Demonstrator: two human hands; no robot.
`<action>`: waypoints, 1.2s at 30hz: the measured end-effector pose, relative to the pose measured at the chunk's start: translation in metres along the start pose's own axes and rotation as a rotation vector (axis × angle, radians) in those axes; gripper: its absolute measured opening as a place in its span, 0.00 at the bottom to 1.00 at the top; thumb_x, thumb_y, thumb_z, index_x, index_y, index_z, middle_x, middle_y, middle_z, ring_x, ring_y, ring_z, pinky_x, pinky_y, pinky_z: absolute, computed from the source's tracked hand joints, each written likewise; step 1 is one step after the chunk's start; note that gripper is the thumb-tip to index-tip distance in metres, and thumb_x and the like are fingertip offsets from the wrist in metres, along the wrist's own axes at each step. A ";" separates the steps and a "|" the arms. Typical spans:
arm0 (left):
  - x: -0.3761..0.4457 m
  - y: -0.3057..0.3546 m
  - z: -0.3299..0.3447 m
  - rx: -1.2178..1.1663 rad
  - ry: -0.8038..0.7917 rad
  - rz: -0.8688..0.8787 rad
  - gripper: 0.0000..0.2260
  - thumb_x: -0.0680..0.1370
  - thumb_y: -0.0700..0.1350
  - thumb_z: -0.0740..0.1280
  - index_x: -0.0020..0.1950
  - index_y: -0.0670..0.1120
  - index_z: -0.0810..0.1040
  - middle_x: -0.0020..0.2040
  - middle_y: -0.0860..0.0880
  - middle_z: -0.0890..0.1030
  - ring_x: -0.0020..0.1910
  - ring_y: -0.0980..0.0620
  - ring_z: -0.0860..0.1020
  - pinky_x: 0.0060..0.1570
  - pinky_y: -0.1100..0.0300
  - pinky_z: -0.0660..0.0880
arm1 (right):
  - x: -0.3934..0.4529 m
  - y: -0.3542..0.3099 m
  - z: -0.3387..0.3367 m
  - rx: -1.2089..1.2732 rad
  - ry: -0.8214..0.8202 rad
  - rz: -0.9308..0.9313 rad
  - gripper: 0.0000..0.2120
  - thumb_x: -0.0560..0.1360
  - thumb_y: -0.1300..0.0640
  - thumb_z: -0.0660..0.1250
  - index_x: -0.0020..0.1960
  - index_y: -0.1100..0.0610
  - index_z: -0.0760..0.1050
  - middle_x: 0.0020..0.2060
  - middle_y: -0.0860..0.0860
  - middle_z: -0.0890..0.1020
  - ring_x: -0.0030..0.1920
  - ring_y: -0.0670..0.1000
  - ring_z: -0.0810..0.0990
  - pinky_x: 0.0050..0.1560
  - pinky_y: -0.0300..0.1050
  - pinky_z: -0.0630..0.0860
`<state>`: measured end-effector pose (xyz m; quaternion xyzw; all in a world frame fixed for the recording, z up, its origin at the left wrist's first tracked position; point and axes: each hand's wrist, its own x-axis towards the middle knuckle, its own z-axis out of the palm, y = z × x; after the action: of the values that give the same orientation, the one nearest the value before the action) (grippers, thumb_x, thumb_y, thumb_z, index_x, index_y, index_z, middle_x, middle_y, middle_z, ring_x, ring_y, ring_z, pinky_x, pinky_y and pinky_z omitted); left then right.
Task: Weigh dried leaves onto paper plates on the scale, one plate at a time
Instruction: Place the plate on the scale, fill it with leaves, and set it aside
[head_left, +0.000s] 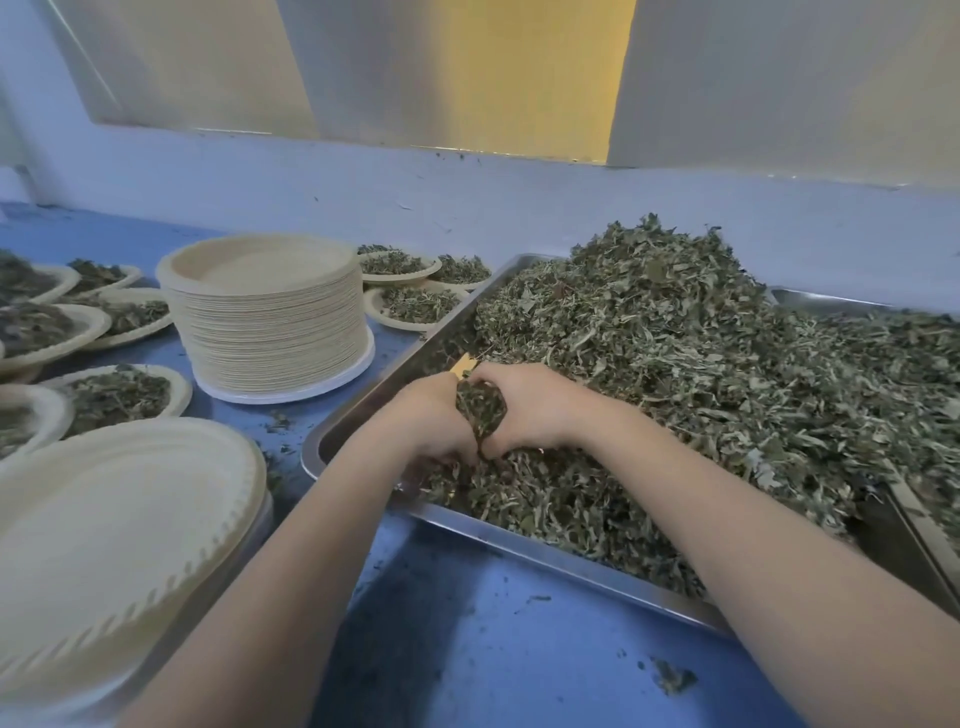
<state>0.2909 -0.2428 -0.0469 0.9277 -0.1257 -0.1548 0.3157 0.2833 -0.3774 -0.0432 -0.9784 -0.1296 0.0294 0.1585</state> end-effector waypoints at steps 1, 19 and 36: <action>0.001 0.000 0.002 -0.046 0.038 0.015 0.23 0.68 0.35 0.73 0.60 0.42 0.69 0.48 0.41 0.79 0.37 0.46 0.81 0.40 0.52 0.81 | -0.002 0.000 -0.002 0.033 0.035 0.000 0.30 0.63 0.53 0.77 0.63 0.51 0.71 0.49 0.47 0.77 0.44 0.45 0.76 0.37 0.35 0.69; -0.076 0.007 -0.078 -0.344 0.170 0.177 0.15 0.72 0.26 0.63 0.55 0.40 0.72 0.42 0.39 0.79 0.29 0.50 0.80 0.35 0.56 0.81 | -0.026 -0.089 -0.060 0.212 0.264 -0.113 0.28 0.67 0.57 0.74 0.65 0.49 0.72 0.56 0.49 0.74 0.35 0.42 0.74 0.27 0.29 0.65; -0.193 -0.137 -0.149 -0.357 0.093 -0.031 0.36 0.73 0.37 0.71 0.75 0.58 0.59 0.65 0.52 0.70 0.52 0.50 0.80 0.46 0.51 0.81 | -0.001 -0.220 0.008 0.218 -0.152 -0.264 0.26 0.66 0.45 0.76 0.62 0.43 0.73 0.55 0.46 0.78 0.51 0.44 0.79 0.44 0.40 0.81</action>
<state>0.1863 0.0085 0.0199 0.8649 -0.0670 -0.1364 0.4784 0.2276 -0.1742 0.0194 -0.9249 -0.2644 0.0961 0.2556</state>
